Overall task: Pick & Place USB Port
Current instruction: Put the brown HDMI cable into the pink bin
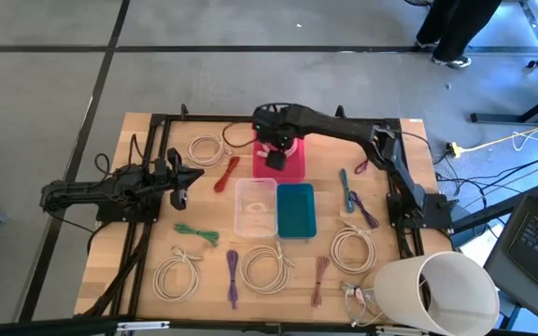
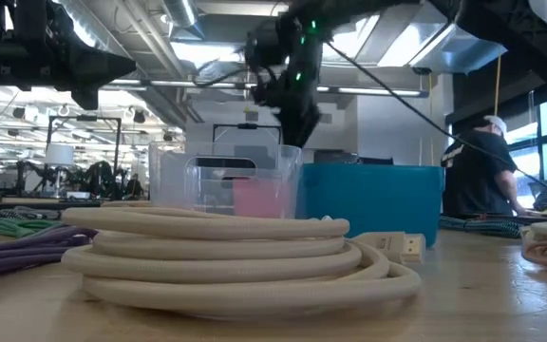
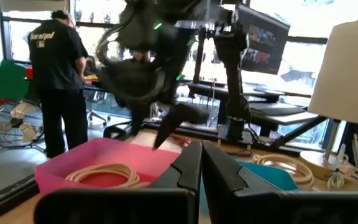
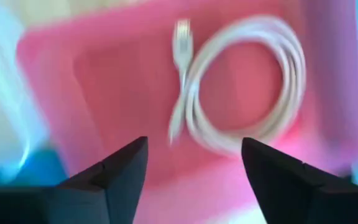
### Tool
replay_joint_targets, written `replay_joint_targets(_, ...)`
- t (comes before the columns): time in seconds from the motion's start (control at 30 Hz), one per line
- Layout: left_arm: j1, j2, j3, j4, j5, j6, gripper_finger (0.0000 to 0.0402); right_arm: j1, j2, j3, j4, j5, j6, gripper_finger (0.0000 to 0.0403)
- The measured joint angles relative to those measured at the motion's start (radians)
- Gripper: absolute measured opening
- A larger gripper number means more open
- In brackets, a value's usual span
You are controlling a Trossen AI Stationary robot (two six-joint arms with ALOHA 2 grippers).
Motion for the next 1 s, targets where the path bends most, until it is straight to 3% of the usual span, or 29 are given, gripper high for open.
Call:
replay_joint_targets(0.17, 0.000, 0.000, 0.000, -0.067, 0.000, 0.002, 0.0008, 0.086, -0.006, 0.076, -0.266, 0.143, 0.083, 0.0223)
replay_joint_targets(0.23, 0.000, 0.000, 0.000, -0.098, 0.000, 0.002, 0.0008, 0.125, -0.034, 0.057, -0.269, 0.216, 0.118, 0.0212)
replay_joint_targets(0.43, 0.000, 0.000, 0.024, -0.159, 0.009, 0.003, 0.0013, 0.224, -0.237, -0.128, -0.273, 0.327, 0.178, 0.0185)
replay_joint_targets(0.6, 0.000, 0.000, 0.072, -0.288, 0.012, 0.003, 0.0010, 0.262, -0.530, -0.390, -0.271, 0.298, 0.326, 0.0162)
replay_joint_targets(0.77, 0.000, 0.001, 0.138, -0.483, 0.010, 0.024, 0.0009, 0.310, -0.884, -0.706, -0.099, 0.219, 0.457, 0.0156)
replay_joint_targets(1.0, 0.001, 0.078, 0.162, -0.496, -0.097, -0.035, 0.0019, 0.327, -1.298, -1.100, 0.324, 0.165, 0.501, 0.0159)
